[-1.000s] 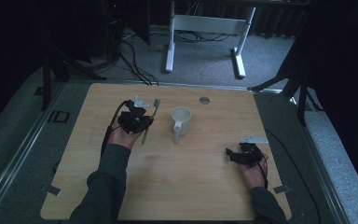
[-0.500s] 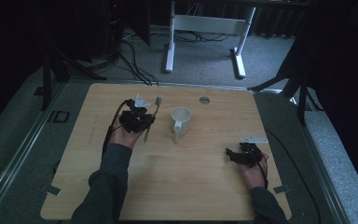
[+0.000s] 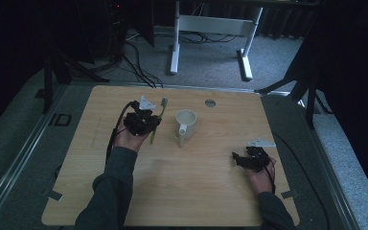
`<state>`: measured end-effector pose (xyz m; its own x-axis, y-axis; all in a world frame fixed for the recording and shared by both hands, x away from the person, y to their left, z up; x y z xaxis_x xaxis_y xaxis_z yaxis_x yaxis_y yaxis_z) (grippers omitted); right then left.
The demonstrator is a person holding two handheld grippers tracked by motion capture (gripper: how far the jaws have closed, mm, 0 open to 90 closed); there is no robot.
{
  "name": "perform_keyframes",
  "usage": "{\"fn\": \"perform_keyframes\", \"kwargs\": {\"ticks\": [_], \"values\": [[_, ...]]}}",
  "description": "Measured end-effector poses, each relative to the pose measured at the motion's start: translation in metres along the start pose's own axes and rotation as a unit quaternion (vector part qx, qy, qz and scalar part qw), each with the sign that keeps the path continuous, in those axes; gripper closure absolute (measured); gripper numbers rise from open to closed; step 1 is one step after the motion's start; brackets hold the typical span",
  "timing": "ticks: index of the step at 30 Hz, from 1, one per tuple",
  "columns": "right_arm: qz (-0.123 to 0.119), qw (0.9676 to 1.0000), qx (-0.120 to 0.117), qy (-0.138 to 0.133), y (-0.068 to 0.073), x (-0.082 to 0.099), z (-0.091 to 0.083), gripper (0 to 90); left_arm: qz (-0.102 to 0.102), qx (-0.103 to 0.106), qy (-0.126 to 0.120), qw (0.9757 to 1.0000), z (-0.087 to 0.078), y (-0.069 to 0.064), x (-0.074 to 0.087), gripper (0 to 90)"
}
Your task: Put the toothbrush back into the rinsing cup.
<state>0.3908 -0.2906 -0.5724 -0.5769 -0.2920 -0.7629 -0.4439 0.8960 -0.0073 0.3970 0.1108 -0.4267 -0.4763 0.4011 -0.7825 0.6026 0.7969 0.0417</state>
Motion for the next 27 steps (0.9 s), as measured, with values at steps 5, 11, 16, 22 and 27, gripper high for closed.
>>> {"fn": "perform_keyframes", "kwargs": {"ticks": [5,11,16,22,27], "values": [[0.0,1.0,0.0,0.0,0.0,0.0,0.0,29.5,0.0,0.002,-0.006,1.0,0.0014,-0.0014,-0.0009,81.1],[0.0,1.0,0.0,0.0,0.0,0.0,0.0,29.5,0.003,0.005,-0.015,0.9999,0.0016,-0.0039,-0.0029,81.2],[0.0,1.0,0.0,0.0,-0.0001,0.0,0.0,29.5,0.004,0.006,-0.02,0.9998,0.0022,-0.0051,-0.0048,81.1],[0.0,1.0,0.0,0.0,0.0,0.0,0.0,29.4,0.007,0.008,-0.028,0.9996,0.0032,-0.0075,-0.0067,81.1],[0.0,1.0,0.0,0.0,0.0,0.0,0.0,29.4,0.009,0.009,-0.036,0.9993,0.0043,-0.0094,-0.0082,81.1]]}}
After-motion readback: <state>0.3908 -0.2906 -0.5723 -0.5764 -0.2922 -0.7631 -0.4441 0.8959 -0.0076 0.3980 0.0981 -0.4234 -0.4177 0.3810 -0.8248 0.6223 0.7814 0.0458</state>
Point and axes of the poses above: each handheld gripper's, and its own axes: z roughly forward along the jaws, x roughly out of its underside, y roughly to its left, the point moved 2 cm from there along z, roughly forward along the jaws, and after that the axes turned 2 degrees about -y, right-handed, at the moved point
